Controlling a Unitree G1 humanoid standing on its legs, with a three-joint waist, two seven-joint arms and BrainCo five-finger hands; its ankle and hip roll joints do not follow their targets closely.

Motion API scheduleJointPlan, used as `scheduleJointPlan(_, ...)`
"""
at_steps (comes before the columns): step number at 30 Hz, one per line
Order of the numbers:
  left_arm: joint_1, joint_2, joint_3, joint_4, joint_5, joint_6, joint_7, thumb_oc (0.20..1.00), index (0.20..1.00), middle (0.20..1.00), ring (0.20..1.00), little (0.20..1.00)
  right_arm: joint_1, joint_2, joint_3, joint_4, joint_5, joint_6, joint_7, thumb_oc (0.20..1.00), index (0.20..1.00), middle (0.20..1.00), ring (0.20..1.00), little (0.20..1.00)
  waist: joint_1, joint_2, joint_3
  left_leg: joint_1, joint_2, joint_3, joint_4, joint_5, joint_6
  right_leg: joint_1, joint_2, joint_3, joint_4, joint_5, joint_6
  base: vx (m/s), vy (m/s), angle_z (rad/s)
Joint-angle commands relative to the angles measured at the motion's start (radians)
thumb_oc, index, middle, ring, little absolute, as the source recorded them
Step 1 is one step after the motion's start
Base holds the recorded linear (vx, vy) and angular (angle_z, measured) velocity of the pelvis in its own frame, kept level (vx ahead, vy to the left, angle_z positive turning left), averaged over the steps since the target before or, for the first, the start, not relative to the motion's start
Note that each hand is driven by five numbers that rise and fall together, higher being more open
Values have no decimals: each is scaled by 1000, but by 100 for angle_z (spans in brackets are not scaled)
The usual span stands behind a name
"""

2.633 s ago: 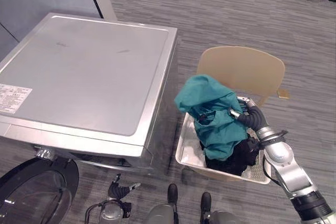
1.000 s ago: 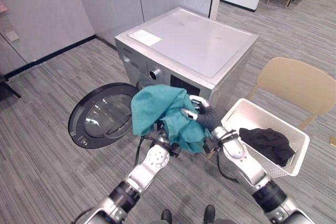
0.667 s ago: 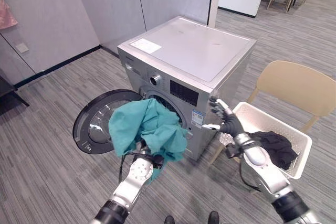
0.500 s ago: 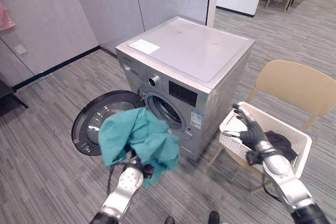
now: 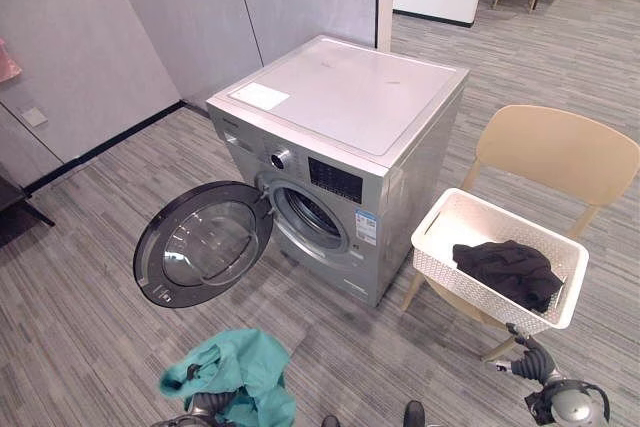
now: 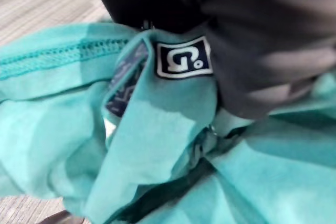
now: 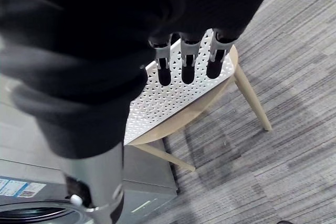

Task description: Grab the laundry basket,head to the washer,open it,put in the laundry and shut it.

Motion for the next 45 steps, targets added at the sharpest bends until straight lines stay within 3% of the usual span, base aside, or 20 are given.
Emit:
scheduleJointPlan(1,-90,42,45,-12,-9,-32,32,200,200,200,200,200,-92,21,19,-18,-23,-30,-25,1000,1000,1000,1000,1000,21,-59,53,-68,-24,-47,50,-11,-17,11,-17,43,107,-176,37,-132,-32,2)
scheduleJointPlan(5,-129,47,30,-6,-19,-37,47,200,200,200,200,200,-108,40,18,13,4,-35,-49,1000,1000,1000,1000,1000,32,-68,92,-162,-32,-70,124,-8,-29,-22,-30,-2,119,-177,29,-167,-31,49)
scheduleJointPlan(6,-170,52,9,-19,-30,-38,64,200,200,200,200,200,-114,51,12,22,22,-33,-74,1000,1000,1000,1000,1000,33,-78,113,-224,-17,-17,178,-7,-39,-34,-51,-72,110,-178,24,-139,20,174)
scheduleJointPlan(7,-185,47,0,-38,-32,-41,72,200,200,200,200,200,-130,55,29,35,15,-24,-92,1000,1000,1000,1000,1000,37,-81,119,-238,22,95,185,-6,-35,-28,-67,-136,97,-175,27,-57,51,214)
scheduleJointPlan(10,-210,45,-14,-45,-19,-39,79,200,200,200,200,200,-139,65,32,38,22,-15,-111,1000,1000,1000,1000,1000,30,-90,116,-241,74,209,184,-10,-41,-2,-94,-214,101,-184,38,80,99,118)
scheduleJointPlan(11,-211,46,-14,-45,-19,-39,80,200,200,200,200,200,-140,66,32,39,22,-15,-111,1000,1000,1000,1000,1000,29,-91,116,-242,73,207,185,-10,-41,-2,-95,-216,102,-184,38,42,119,93)
scheduleJointPlan(13,-217,41,-20,-54,-17,-34,74,200,200,200,200,200,-154,86,40,45,16,-8,-115,1000,1000,1000,1000,1000,20,-92,99,-215,90,275,139,-8,-31,18,-130,-298,133,-189,50,207,358,110)
scheduleJointPlan(16,-221,42,-21,-54,-15,-34,73,200,200,200,200,200,-165,94,48,50,15,-6,-114,1000,1000,1000,1000,1000,21,-101,95,-218,74,265,143,-17,-21,25,-143,-303,144,-193,59,201,248,85)
scheduleJointPlan(17,-243,57,-24,-54,-11,-31,74,200,200,200,200,200,-188,119,69,45,20,-3,-111,1000,1000,1000,1000,1000,27,-129,104,-223,37,228,163,-53,7,2,-157,-245,238,-196,56,210,204,53)
scheduleJointPlan(18,-246,60,-23,-53,-11,-31,74,200,200,200,200,200,-191,122,69,46,20,-3,-112,1000,1000,1000,1000,1000,27,-133,105,-226,35,228,166,-57,9,-4,-162,-243,249,-202,59,264,250,68)
scheduleJointPlan(20,-273,79,-25,-50,-13,-31,86,200,200,200,200,200,-204,133,83,32,26,-3,-113,1000,1000,1000,1000,1000,5,-145,122,-210,9,197,154,-73,17,-74,-121,-123,301,-201,65,167,123,78)
scheduleJointPlan(24,-282,82,-28,-59,-13,-36,92,200,200,200,200,200,-201,133,98,10,34,-7,-107,1000,1000,1000,1000,1000,-19,-137,139,-158,-17,154,125,-93,30,-150,-52,-11,338,-210,64,183,104,70)
scheduleJointPlan(26,-278,71,-38,-64,-14,-33,86,200,200,200,200,200,-200,131,106,6,42,-4,-99,1000,1000,1000,1000,1000,-36,-130,158,-116,-42,115,107,-92,50,-223,-8,43,333,-163,52,216,92,55)
scheduleJointPlan(30,-279,61,-49,-51,-16,-30,83,200,200,200,200,200,-193,137,113,6,60,1,-85,1000,1000,1000,1000,1000,-48,-127,176,-77,-67,64,117,-121,58,-301,1,44,318,-125,55,258,19,41)
scheduleJointPlan(32,-275,50,-56,-49,-11,-27,75,200,200,200,200,200,-192,138,125,1,56,-1,-75,1000,1000,1000,1000,1000,-46,-133,177,-53,-84,25,137,-153,61,-325,-16,-4,292,-100,60,308,-58,47)
scheduleJointPlan(35,-270,49,-65,-53,2,-30,65,200,200,200,200,200,-190,139,134,-5,55,-4,-66,1000,1000,1000,1000,1000,-42,-144,165,-33,-98,16,153,-180,61,-288,-29,-49,254,-103,54,190,-87,16)
scheduleJointPlan(36,-263,46,-76,-58,21,-30,55,200,200,200,200,200,-187,136,137,-4,55,-13,-62,1000,1000,1000,1000,1000,-48,-148,131,-22,-94,26,184,-200,37,-247,-21,-34,218,-106,40,442,-193,27)
scheduleJointPlan(39,-256,37,-93,-75,18,-30,36,200,200,200,200,200,-188,119,130,-9,62,-17,-62,1000,1000,1000,1000,1000,-55,-153,127,-87,-30,69,426,-174,-22,-164,-3,-16,176,-121,6,291,-190,28)
scheduleJointPlan(42,-276,32,-122,-78,19,-28,26,200,200,200,200,200,-188,105,123,10,76,-9,-63,1000,1000,1000,1000,1000,-52,-158,148,-176,27,88,603,-116,-31,-109,14,-4,161,-154,-33,151,-124,-6)
scheduleJointPlan(45,-288,34,-139,-80,29,-24,22,200,200,200,200,200,-188,100,115,28,78,-6,-71,1000,1000,1000,1000,1000,-45,-164,158,-247,40,93,537,-144,-8,-78,10,12,155,-181,-29,207,-37,-26)
